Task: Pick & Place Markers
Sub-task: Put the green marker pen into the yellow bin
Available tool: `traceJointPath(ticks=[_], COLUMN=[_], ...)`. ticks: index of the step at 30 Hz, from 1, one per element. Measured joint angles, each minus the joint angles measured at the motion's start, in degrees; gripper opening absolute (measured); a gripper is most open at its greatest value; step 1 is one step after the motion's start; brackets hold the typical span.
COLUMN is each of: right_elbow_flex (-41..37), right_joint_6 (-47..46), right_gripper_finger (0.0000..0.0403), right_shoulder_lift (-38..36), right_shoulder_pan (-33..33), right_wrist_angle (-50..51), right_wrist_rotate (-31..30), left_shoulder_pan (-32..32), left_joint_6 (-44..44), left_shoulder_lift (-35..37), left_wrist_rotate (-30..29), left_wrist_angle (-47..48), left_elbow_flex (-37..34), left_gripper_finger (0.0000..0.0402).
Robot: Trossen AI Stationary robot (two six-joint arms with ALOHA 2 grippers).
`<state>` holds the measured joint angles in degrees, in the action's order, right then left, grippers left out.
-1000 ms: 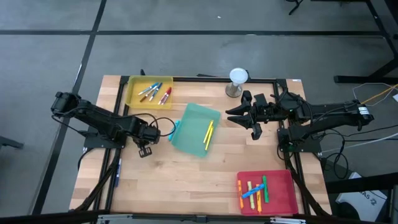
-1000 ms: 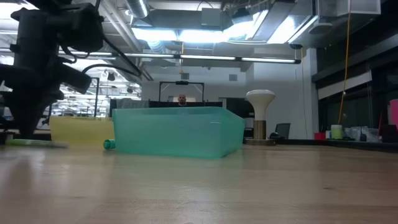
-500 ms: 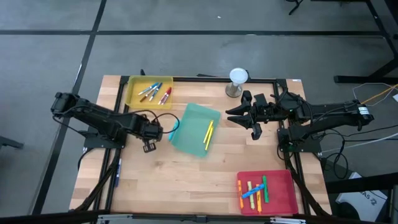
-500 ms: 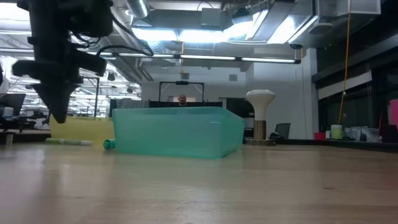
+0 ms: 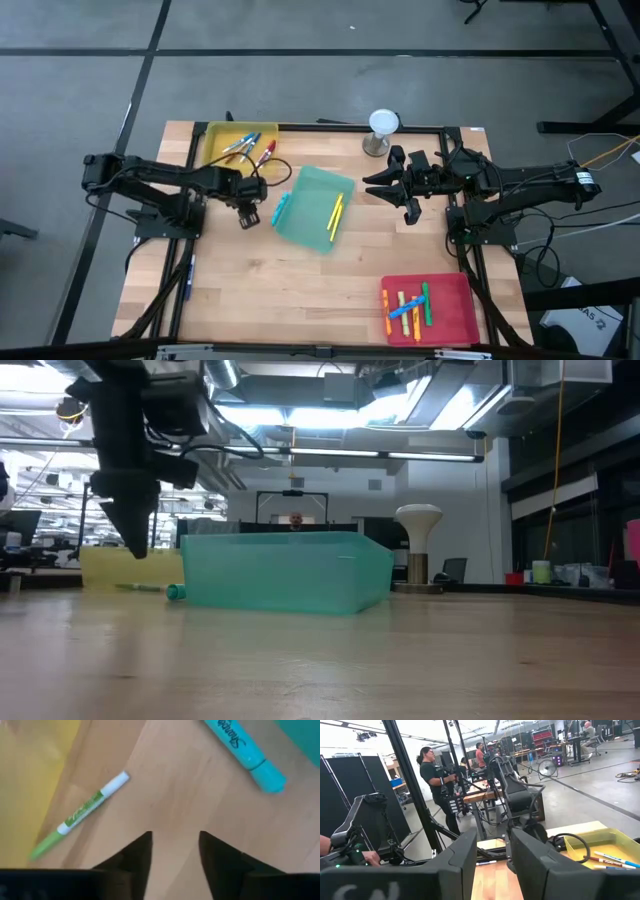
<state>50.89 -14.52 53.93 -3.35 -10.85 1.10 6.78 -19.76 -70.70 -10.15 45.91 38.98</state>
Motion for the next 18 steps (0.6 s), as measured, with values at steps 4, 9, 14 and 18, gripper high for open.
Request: traceJointPath(ticks=[4,9,14,18], right_elbow_flex=[0.0,0.0,0.0,0.0], right_joint_6=[0.4,1.5,1.7,1.7], right_gripper_finger=[0.0116,0.0116,0.0116,0.0116], right_shoulder_lift=[0.0,0.0,0.0,0.0], right_shoulder_pan=[0.0,0.0,0.0,0.0], right_wrist_angle=[0.0,0.0,0.0,0.0], right_wrist_rotate=[0.0,0.0,0.0,0.0], left_shoulder_pan=[2.3,2.9,4.1,6.0], left_joint_6=[8.1,12.3,12.0,12.9], left_shoulder_lift=[0.0,-0.4,-2.2,-4.8], left_wrist_rotate=[1.5,2.2,-0.2,-0.3], left_wrist_angle=[-1.4,-6.8,-7.2,-9.9], left_elbow_flex=[-0.1,-0.1,-0.1,-0.1], left_gripper_finger=[0.0202,0.0223,0.0220,0.0217])
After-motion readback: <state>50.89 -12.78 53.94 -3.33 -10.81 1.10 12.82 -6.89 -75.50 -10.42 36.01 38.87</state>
